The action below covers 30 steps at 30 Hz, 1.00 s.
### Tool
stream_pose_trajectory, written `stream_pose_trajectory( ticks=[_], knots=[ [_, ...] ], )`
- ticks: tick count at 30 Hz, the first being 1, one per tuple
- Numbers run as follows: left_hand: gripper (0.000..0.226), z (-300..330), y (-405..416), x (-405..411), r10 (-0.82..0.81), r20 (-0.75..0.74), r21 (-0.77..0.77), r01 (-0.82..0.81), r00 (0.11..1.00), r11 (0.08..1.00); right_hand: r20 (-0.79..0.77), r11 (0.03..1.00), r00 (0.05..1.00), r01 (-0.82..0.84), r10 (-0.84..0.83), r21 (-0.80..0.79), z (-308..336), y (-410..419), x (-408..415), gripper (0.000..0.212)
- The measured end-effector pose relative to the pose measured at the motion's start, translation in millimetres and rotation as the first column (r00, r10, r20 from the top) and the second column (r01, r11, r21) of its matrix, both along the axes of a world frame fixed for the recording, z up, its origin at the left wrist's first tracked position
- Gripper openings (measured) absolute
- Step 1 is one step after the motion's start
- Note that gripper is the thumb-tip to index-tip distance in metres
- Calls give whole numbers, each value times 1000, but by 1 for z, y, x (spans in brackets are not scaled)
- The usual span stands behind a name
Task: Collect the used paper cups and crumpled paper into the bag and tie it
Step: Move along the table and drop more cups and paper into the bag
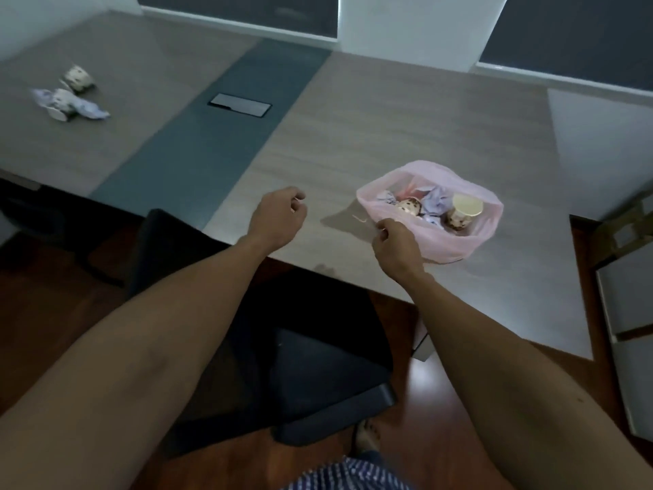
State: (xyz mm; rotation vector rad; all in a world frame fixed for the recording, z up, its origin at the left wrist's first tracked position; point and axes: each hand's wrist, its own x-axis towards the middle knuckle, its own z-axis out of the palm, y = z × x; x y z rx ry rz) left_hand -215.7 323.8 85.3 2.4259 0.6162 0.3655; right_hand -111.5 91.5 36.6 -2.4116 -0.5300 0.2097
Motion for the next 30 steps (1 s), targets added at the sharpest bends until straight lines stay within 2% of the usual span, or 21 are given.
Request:
stream_pose_trajectory(
  ticks=[5,9,16,20,24,30],
  knots=[
    [35,7,63,-100,-79,-86,103,88,993,991,-47,1000,999,-10,11,28,0,41,-108,37],
    [40,5,107,-176,-70,-150,152,93,986,984,-72,992,990,-117,120,41,5,75,-192,41],
    [44,-6,149,-251,-24,-223,250,81,974,965,-170,953,940,-303,296,-13,21,115,-294,70],
    [47,-23,155,-265,25,-269,133,12,963,991,-283,895,868,-442,408,-66,30,134,-328,85],
    [45,-35,152,-263,64,-239,26,-59,969,998,-380,832,806,-536,454,-142,27,145,-347,96],
    [42,-37,135,-258,142,-253,-83,-168,957,982,-312,798,809,-568,498,-202,26,147,-361,81]
  ],
)
